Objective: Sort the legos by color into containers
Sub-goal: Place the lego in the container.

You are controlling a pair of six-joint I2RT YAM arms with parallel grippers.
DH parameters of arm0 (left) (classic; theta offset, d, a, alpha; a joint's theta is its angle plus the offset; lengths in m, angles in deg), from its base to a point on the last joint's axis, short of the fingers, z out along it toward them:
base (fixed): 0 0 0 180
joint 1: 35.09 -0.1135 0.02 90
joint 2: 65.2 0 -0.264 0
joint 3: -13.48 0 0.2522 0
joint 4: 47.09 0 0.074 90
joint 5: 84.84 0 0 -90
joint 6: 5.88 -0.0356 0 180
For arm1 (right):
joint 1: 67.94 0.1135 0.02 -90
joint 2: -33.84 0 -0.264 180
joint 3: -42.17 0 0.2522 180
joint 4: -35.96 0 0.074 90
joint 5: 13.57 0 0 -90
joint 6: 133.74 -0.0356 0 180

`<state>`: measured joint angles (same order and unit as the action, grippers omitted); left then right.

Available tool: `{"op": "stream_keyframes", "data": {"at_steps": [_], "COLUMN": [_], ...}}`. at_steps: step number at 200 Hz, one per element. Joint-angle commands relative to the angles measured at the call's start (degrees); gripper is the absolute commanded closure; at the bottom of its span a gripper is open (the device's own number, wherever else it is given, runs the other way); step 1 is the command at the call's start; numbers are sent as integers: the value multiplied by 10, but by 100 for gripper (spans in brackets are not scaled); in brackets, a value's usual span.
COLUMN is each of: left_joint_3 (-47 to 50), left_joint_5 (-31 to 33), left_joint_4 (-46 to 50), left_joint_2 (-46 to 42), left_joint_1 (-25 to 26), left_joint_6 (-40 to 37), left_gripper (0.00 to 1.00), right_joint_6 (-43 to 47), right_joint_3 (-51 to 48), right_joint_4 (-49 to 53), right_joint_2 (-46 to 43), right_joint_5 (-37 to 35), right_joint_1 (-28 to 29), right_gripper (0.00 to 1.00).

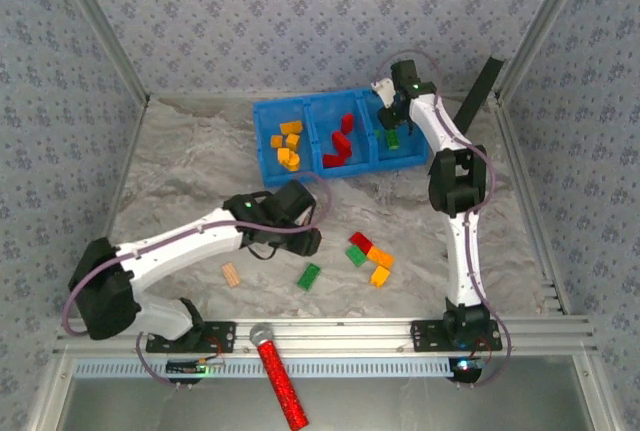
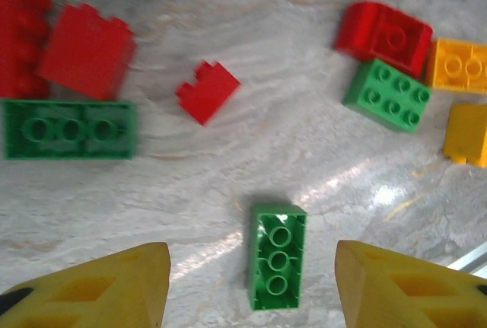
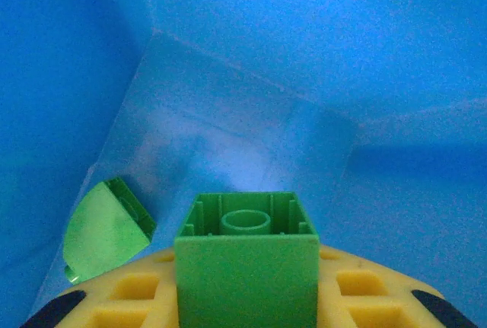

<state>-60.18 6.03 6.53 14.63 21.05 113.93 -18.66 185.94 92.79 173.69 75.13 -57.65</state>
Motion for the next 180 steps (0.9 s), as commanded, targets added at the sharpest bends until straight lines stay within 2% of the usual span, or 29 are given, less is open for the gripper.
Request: {"op": "stream_keyframes", "data": {"at_steps": [1, 75, 98, 127, 180], "left_joint_3": [-39, -148, -191, -274, -327], "left_joint_5": [8, 10, 17, 60, 48], "left_joint_4": [-6, -6, 7, 67, 73], "left_joint_2": [31, 167, 212, 280, 344], "left_joint_1": [35, 145, 165, 193, 213], "left_joint_6": [24, 68, 63, 42, 31], "left_gripper": [40, 41, 40, 40, 40], "right_joint_6": [9, 6, 1, -3, -12], "right_joint_3": [-6, -47, -48, -48, -64], "right_joint_4": [16, -1, 1, 5, 3], "right_joint_2": [16, 15, 9, -3, -33], "right_joint_5": [-4, 6, 15, 21, 37], "right_joint_1": [4, 4, 4, -1, -13], "right_gripper": [67, 59, 57, 51, 48]}}
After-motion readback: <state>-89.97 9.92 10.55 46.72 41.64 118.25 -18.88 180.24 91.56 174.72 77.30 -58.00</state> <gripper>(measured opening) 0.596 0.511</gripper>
